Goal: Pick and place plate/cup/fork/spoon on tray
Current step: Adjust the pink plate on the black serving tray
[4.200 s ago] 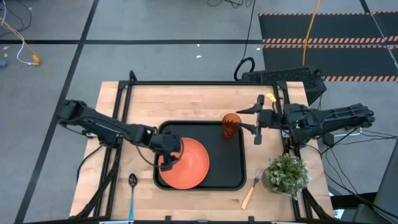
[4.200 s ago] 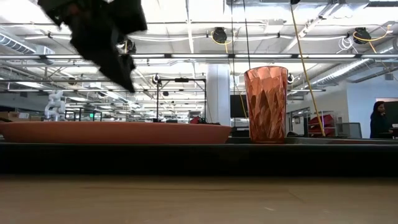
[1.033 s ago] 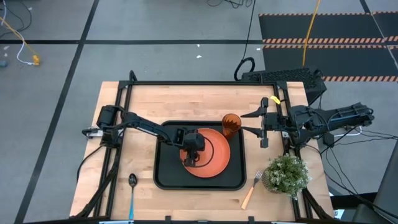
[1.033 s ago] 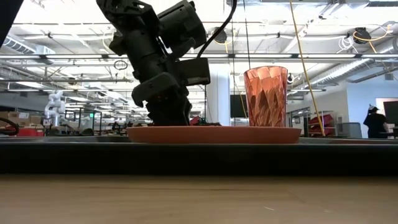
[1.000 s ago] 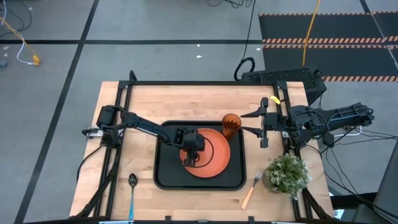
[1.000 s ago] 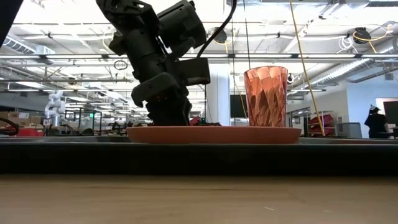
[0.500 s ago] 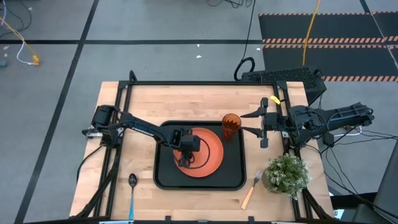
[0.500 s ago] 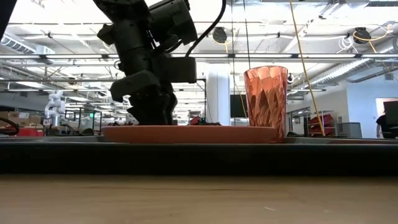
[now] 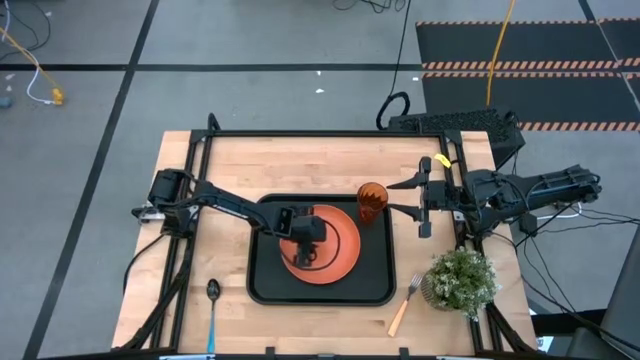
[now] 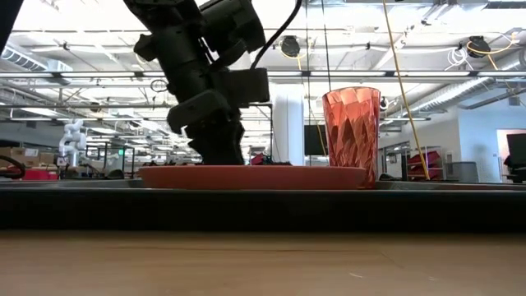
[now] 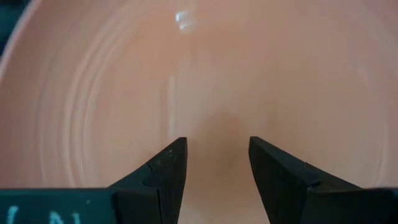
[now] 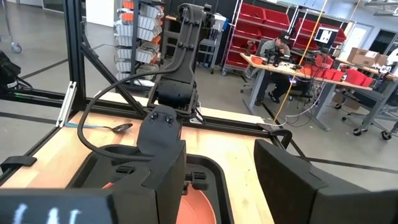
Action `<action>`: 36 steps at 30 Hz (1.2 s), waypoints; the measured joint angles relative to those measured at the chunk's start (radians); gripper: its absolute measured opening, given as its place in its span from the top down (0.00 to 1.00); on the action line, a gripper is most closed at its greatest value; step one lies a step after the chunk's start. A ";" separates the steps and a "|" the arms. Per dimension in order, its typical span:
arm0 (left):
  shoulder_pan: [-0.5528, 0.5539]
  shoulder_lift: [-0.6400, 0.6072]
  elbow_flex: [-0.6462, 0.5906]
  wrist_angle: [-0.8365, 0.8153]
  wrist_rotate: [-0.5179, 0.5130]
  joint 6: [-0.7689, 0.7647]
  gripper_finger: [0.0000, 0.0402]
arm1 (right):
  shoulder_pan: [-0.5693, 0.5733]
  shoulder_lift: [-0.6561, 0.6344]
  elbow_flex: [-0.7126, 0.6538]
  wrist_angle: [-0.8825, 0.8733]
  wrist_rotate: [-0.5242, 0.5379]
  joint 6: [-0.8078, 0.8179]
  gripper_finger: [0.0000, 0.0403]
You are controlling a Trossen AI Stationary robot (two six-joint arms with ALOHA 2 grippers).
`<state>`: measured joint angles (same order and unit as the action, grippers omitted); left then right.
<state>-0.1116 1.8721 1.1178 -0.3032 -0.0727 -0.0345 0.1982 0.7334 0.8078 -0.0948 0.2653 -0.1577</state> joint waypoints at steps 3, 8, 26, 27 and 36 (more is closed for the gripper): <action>0.000 0.000 0.001 0.015 0.000 0.000 0.56 | 0.000 0.000 0.000 0.000 0.000 0.000 0.55; 0.000 0.006 0.001 0.048 0.001 -0.012 0.56 | 0.000 0.000 0.000 -0.003 0.000 0.000 0.55; -0.029 0.097 0.006 0.169 0.030 -0.050 0.56 | 0.000 0.000 0.000 -0.015 0.000 -0.001 0.55; -0.031 0.095 0.006 0.169 0.030 -0.050 0.56 | 0.000 0.000 0.000 -0.016 0.000 -0.001 0.55; -0.039 0.049 0.018 0.119 0.044 -0.047 0.56 | 0.000 0.000 0.000 -0.014 0.000 -0.001 0.55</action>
<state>-0.1501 1.9208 1.1363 -0.1844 -0.0282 -0.0813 0.1982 0.7330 0.8078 -0.1092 0.2649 -0.1583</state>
